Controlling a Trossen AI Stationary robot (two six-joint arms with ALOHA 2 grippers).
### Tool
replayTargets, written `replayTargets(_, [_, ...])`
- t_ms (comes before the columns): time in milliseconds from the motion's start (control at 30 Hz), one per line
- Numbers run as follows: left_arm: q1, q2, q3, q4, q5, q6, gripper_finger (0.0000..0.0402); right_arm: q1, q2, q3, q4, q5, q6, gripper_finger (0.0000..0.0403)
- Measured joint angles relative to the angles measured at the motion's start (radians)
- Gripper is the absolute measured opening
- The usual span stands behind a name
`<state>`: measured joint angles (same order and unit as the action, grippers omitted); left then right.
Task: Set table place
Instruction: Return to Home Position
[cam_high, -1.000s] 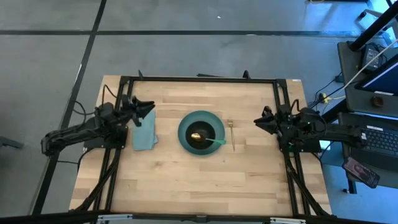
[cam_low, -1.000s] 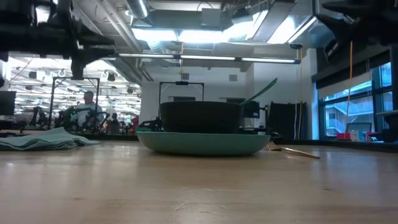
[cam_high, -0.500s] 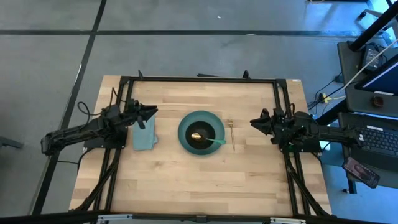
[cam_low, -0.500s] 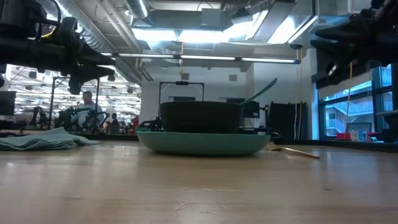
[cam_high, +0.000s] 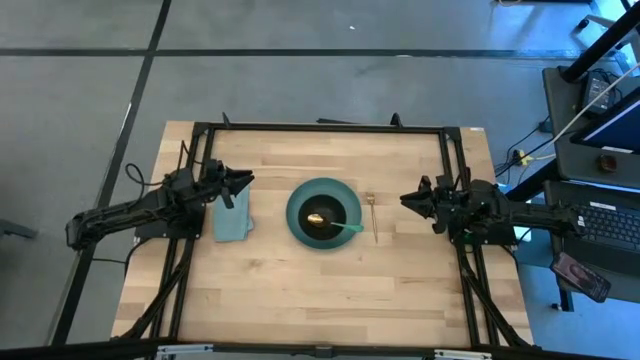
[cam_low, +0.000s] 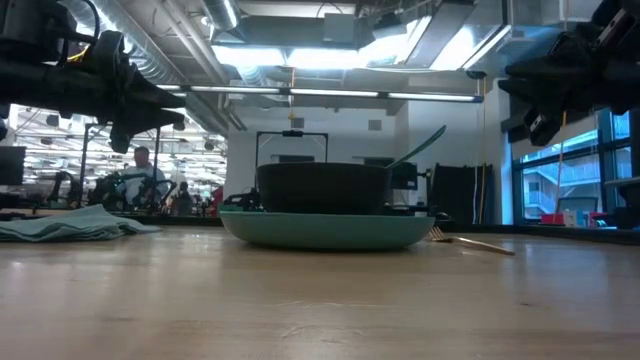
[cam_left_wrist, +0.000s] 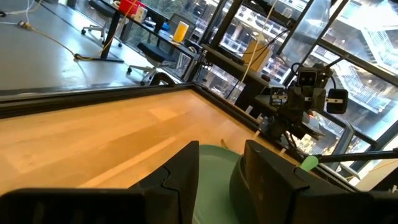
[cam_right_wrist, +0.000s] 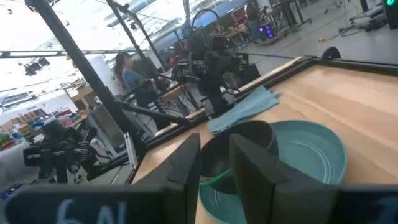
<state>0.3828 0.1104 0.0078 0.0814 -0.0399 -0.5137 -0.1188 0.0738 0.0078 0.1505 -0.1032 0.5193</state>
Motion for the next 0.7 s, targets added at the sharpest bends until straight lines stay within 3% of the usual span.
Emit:
replayTargets(333, [-0.013,0.000,0.000,0.000,-0.002,0.000,0.0121,-0.001,0.000,0.001,-0.016,0.000,0.000,0.0091])
replayTargets(700, [-0.192,0.000,0.000,0.001,0.000,0.000,0.0121,-0.001,0.002,0.002,-0.121,0.005,-0.002,0.0091])
